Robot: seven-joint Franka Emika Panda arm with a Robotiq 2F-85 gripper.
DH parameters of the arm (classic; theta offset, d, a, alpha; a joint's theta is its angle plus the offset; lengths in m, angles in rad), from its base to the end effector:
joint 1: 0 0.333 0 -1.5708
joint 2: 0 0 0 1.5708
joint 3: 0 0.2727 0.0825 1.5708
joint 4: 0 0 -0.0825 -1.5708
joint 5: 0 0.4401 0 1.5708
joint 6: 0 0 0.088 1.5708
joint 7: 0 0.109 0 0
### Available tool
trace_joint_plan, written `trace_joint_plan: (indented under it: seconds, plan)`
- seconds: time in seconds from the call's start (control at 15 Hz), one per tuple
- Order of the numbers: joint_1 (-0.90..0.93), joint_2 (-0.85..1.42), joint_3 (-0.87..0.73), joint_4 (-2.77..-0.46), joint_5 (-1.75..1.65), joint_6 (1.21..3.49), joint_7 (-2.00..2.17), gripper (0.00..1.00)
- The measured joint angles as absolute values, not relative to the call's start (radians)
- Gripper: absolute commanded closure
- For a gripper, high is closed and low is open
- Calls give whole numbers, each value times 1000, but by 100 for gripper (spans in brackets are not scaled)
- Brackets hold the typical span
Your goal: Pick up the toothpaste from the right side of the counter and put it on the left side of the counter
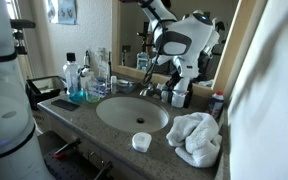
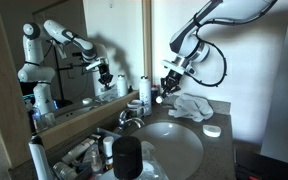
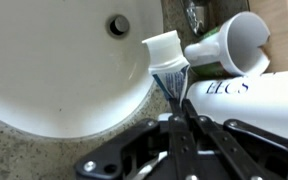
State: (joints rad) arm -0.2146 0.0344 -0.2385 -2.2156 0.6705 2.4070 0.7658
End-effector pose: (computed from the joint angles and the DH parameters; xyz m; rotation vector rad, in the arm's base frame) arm 0.5335 -0.2546 0.2984 -1.7575 1.9784 -0.1034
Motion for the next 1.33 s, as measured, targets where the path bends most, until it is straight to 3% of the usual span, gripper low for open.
trace_joint_plan:
  seconds: [0.53,1.33]
  plan:
    - [-170,-162,-142,-2382,661,2415,767,94]
    - [10,-138,19,-2374,790,2521,728,94]
